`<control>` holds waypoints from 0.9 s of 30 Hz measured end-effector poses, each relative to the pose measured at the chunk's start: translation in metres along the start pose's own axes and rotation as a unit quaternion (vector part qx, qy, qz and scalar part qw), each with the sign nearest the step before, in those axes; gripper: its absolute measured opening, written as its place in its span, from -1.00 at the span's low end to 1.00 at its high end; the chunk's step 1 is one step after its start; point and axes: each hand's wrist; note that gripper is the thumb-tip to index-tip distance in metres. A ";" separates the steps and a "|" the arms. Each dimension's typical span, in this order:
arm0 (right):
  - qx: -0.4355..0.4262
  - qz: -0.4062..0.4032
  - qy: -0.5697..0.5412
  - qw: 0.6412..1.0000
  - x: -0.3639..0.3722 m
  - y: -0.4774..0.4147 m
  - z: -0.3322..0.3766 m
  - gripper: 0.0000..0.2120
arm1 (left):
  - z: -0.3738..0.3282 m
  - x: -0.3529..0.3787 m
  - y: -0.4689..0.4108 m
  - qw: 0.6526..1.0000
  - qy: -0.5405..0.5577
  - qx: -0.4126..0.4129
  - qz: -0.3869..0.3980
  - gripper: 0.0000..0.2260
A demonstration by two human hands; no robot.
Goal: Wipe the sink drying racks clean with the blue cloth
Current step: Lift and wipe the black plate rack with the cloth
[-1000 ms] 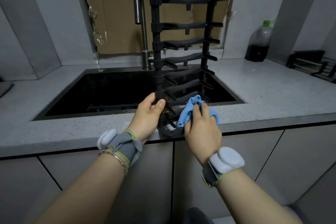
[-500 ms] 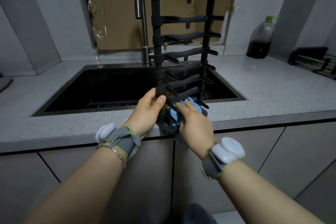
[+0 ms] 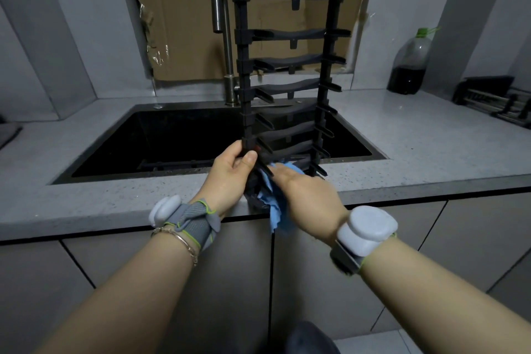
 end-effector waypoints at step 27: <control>0.055 -0.087 -0.385 0.917 0.020 -0.001 0.013 -0.43 | -0.002 0.002 0.002 1.000 -0.004 -0.009 0.000 -0.78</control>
Point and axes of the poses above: each hand's wrist, its own y-axis away from the middle knuckle, its own x-axis out of the palm, z = x × y, and after that the axes turned 3 degrees about -z, right-handed
